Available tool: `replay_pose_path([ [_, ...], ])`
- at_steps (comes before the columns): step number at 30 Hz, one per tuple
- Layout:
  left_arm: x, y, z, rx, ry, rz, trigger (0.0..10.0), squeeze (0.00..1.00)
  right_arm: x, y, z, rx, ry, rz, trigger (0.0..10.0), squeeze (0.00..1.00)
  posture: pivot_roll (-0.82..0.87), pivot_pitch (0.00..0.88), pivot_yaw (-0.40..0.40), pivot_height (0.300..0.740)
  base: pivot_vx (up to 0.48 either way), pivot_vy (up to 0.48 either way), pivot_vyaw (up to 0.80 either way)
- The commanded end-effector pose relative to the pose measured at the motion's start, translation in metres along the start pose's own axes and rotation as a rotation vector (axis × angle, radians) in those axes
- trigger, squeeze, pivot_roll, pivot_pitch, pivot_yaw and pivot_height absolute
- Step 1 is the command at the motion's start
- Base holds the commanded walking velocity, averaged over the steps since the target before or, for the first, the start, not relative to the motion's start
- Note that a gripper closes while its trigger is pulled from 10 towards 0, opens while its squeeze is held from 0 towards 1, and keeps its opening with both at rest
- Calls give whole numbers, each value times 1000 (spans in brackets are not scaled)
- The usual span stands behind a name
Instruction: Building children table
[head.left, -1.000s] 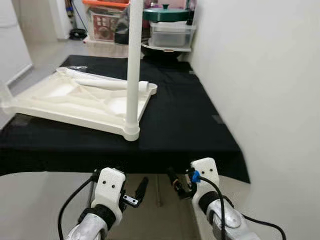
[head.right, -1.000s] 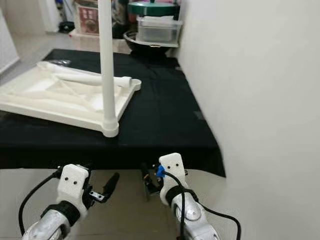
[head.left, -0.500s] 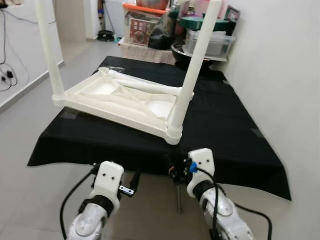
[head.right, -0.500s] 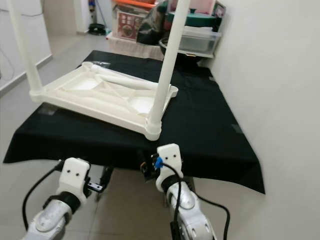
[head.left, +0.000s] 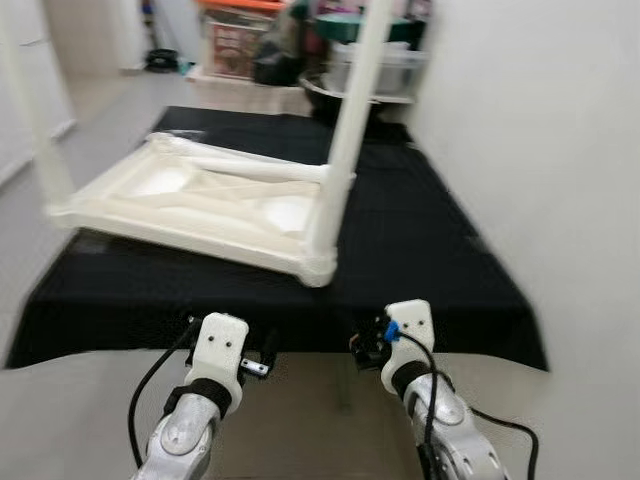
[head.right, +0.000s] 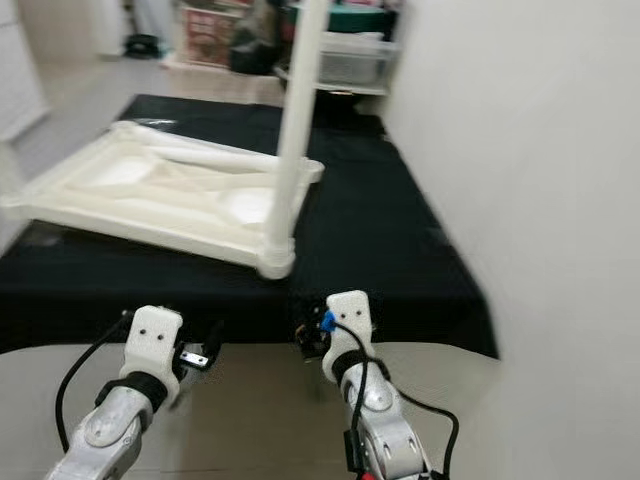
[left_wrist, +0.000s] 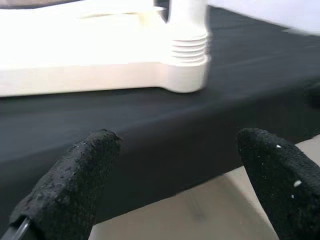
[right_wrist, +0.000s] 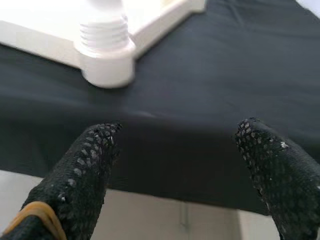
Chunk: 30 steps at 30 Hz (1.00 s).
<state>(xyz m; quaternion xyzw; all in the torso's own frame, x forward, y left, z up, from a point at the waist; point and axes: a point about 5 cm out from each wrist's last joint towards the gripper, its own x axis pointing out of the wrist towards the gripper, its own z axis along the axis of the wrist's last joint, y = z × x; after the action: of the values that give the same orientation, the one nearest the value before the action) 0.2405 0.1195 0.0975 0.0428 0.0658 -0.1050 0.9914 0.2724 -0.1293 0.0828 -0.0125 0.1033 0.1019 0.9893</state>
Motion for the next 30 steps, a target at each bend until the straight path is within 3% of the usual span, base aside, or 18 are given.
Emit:
replay_pose_path([
  [1,-1,2,-7,-5,20,7,10000,0,3,3,2,-14,-16,14,10000,0,83,0,-113,740,0,0,0],
  [12,1,1,-11,6,29,4,10000,0,5,2,-2,3,-8,9,10000,0,82,0,-111,740,0,383,0],
  [30,2,-1,-12,21,18,-7,10000,0,7,0,-5,1,7,9,10000,0,83,0,-112,740,15,-43,0],
])
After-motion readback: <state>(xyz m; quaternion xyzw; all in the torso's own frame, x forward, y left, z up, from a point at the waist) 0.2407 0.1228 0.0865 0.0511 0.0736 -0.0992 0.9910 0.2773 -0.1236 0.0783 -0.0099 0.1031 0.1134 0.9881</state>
